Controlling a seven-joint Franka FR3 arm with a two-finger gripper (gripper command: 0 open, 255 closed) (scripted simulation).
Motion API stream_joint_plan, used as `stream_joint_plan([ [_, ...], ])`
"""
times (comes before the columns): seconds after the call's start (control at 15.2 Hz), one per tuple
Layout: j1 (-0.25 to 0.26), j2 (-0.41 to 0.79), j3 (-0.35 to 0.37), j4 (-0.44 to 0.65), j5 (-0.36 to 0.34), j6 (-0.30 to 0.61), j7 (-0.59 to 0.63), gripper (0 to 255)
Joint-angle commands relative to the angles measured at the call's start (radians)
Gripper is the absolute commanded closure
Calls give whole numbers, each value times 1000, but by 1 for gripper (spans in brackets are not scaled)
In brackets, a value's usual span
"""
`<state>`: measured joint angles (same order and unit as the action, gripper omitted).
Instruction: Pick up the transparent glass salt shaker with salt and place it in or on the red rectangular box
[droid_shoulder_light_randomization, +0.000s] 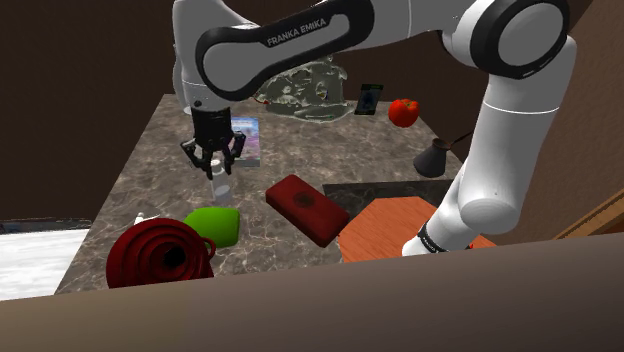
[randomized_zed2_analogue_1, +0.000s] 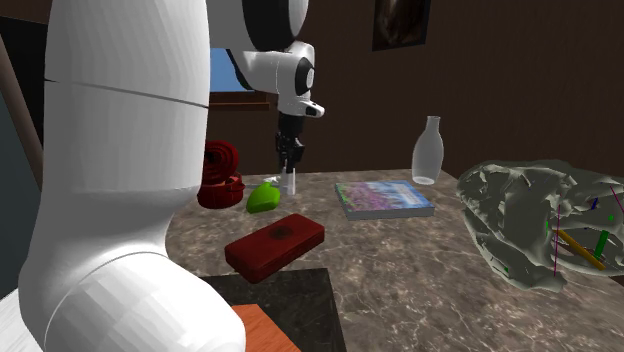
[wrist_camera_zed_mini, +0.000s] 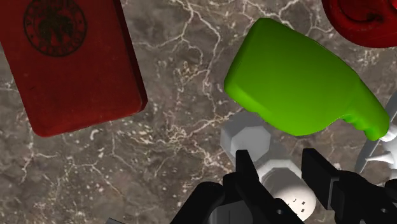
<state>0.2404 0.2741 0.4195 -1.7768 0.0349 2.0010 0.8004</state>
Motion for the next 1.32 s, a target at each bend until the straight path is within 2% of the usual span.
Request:
stream_joint_plan([
  [0.0, -1, -10, 1, 16, 4, -26, 0, 255],
  [0.79, -3, -41, 6, 127, 14, -165, 7, 255],
  [1.25, -65, -353, -15, -195, 143, -143, -108, 255],
])
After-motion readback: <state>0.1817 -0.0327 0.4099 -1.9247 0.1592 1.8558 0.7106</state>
